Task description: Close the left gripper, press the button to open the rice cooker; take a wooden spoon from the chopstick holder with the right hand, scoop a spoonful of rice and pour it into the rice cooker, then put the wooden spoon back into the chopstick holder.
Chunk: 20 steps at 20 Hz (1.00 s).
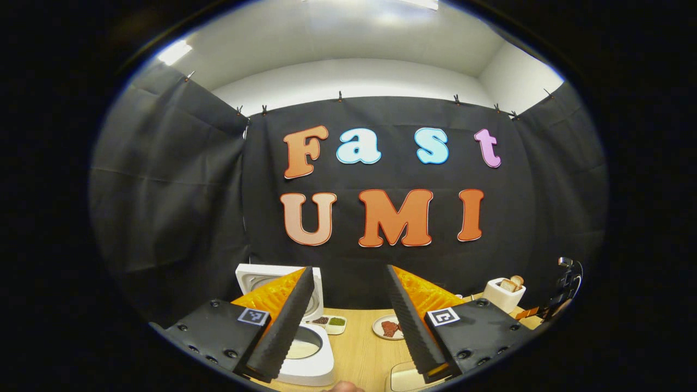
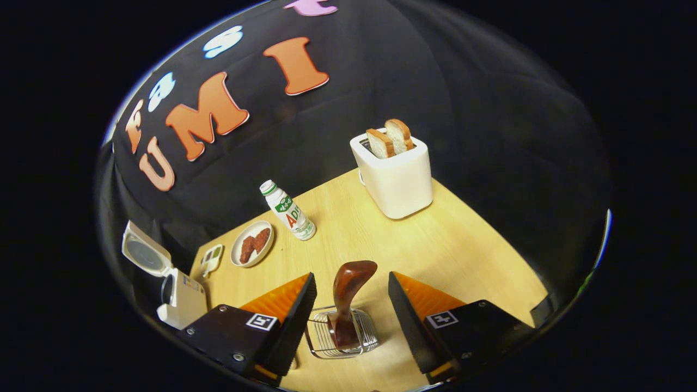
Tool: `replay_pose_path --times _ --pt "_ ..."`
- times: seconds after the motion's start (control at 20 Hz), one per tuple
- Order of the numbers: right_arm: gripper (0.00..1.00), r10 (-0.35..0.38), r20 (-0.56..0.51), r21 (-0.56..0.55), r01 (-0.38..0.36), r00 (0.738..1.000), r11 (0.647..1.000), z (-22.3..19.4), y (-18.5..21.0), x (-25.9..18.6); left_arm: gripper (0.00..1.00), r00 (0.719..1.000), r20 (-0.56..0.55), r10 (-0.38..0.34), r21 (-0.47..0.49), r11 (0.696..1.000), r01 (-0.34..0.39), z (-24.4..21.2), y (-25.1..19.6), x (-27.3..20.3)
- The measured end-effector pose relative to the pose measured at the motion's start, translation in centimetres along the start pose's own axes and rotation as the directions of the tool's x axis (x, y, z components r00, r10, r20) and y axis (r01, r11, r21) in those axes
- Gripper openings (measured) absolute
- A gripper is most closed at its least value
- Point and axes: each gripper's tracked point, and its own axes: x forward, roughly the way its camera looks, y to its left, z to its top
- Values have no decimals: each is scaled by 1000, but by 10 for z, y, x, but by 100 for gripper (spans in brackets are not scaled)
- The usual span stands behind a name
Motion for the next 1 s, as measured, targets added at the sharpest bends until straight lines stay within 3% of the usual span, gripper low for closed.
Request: replay_pose_path --times 0.1,0.15,0.2,0.25,0.35,0.7,1.0 --pt "74 49 -5 66 -49 999 997 0 8 9 90 1000 -14 4 1 1000 -4 -4 -6 -4" --pt "61 55 -3 81 -55 998 995 0 8 12 90 1000 -18 7 0 1000 -7 -6 -8 -4" --pt "61 53 9 94 -54 999 994 1 7 16 90 1000 -24 5 -3 1000 -5 -8 -10 -4" --pt "49 65 16 118 -66 998 991 1 8 14 90 1000 -30 5 -9 1000 -5 -10 -12 -5" --pt "39 81 22 161 -84 996 983 -1 8 7 90 999 -43 -2 -19 1000 1 -13 -17 -3" --pt "30 70 80 248 -88 994 965 -15 1 -26 90 995 -80 -64 -30 998 62 -29 -38 12" --pt "23 29 141 239 -62 990 969 -7 13 -44 92 994 -65 -85 -12 996 85 -24 -29 30"
